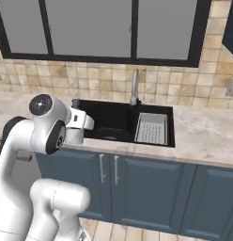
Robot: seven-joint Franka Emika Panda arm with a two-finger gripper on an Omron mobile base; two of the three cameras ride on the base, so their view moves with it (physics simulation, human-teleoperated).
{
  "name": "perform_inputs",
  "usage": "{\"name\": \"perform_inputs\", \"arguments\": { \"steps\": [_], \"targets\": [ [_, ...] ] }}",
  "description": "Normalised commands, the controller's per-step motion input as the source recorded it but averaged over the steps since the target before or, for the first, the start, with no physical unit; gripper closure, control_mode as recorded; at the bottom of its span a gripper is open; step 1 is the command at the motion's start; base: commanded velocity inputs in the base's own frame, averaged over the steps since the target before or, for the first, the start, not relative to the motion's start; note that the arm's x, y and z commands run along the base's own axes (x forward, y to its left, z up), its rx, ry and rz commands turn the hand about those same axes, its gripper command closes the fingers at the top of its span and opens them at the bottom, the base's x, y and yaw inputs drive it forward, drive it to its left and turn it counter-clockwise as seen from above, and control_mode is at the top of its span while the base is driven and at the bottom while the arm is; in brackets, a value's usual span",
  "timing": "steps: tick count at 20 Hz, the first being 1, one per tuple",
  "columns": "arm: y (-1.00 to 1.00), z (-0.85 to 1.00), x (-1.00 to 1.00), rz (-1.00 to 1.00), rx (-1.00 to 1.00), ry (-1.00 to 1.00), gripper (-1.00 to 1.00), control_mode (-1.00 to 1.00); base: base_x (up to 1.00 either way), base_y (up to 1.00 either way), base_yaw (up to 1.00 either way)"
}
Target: Pick up the bar soap and soap dispenser from the sink, and place them back in the cabinet, and close the cabinet doors.
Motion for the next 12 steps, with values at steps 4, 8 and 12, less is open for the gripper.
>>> {"name": "perform_inputs", "arguments": {
  "steps": [4,8,12],
  "targets": [
    [0.00,0.00,0.00,0.00,0.00,0.00,1.00,1.00,-0.67,-0.24,0.00],
    [0.00,0.00,0.00,0.00,0.00,0.00,1.00,1.00,-0.61,-0.32,0.00],
    [0.00,0.00,0.00,0.00,0.00,0.00,1.00,1.00,-0.54,-0.44,0.00]
  ]
}}
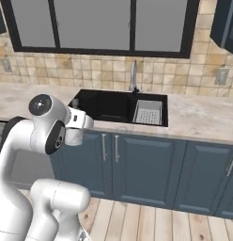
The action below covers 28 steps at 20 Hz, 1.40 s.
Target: Pick up the bar soap and soap dispenser from the sink, and place them back in the cabinet, and close the cabinet doors.
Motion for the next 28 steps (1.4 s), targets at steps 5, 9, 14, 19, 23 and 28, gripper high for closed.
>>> {"name": "perform_inputs", "arguments": {
  "steps": [5,9,14,19,23,28],
  "targets": [
    [0.00,0.00,0.00,0.00,0.00,0.00,1.00,1.00,-0.41,-0.58,0.00],
    [0.00,0.00,0.00,0.00,0.00,0.00,1.00,1.00,-0.33,-0.71,0.00],
    [0.00,0.00,0.00,0.00,0.00,0.00,1.00,1.00,-0.20,-0.69,0.00],
    [0.00,0.00,0.00,0.00,0.00,0.00,1.00,1.00,-0.10,-0.70,0.00],
    [0.00,0.00,0.00,0.00,0.00,0.00,1.00,1.00,0.00,-0.67,0.00],
    [0.00,0.00,0.00,0.00,0.00,0.00,1.00,1.00,0.00,-0.69,0.00]
  ]
}}
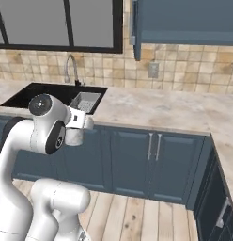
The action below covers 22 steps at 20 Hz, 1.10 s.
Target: Pick up the bar soap and soap dispenser from the sink, and place them back in the cabinet, and close the cabinet doors.
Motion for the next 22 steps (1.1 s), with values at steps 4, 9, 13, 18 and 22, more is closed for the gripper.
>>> {"name": "perform_inputs", "arguments": {
  "steps": [4,9,13,18,22],
  "targets": [
    [0.00,0.00,0.00,0.00,0.00,0.00,1.00,1.00,0.00,-0.66,0.00],
    [0.00,0.00,0.00,0.00,0.00,0.00,1.00,1.00,0.03,-0.54,0.00],
    [0.00,0.00,0.00,0.00,0.00,0.00,1.00,1.00,0.19,-0.53,0.01],
    [0.00,0.00,0.00,0.00,0.00,0.00,1.00,1.00,0.28,-0.51,0.00],
    [0.00,0.00,0.00,0.00,0.00,0.00,1.00,1.00,0.49,-0.35,0.00]
  ]
}}
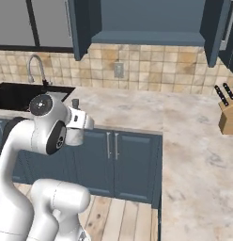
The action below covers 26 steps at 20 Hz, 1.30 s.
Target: Pick up the bar soap and soap dispenser from the sink, and place them back in the cabinet, and close the cabinet doors.
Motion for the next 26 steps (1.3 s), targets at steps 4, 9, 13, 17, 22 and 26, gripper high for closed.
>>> {"name": "perform_inputs", "arguments": {
  "steps": [4,9,13,17,22,26],
  "targets": [
    [0.00,0.00,0.00,0.00,0.00,0.00,1.00,1.00,0.49,-0.12,0.00],
    [0.00,0.00,0.00,0.00,0.00,0.00,1.00,1.00,0.48,-0.11,-0.05],
    [0.00,0.00,0.00,0.00,0.00,0.00,1.00,1.00,0.40,-0.24,-0.09],
    [0.00,0.00,0.00,0.00,0.00,0.00,1.00,1.00,0.26,-0.34,-0.06],
    [0.00,0.00,0.00,0.00,0.00,0.00,1.00,1.00,0.16,-0.43,-0.01],
    [0.00,0.00,0.00,0.00,0.00,0.00,1.00,1.00,0.37,-0.30,0.00]
  ]
}}
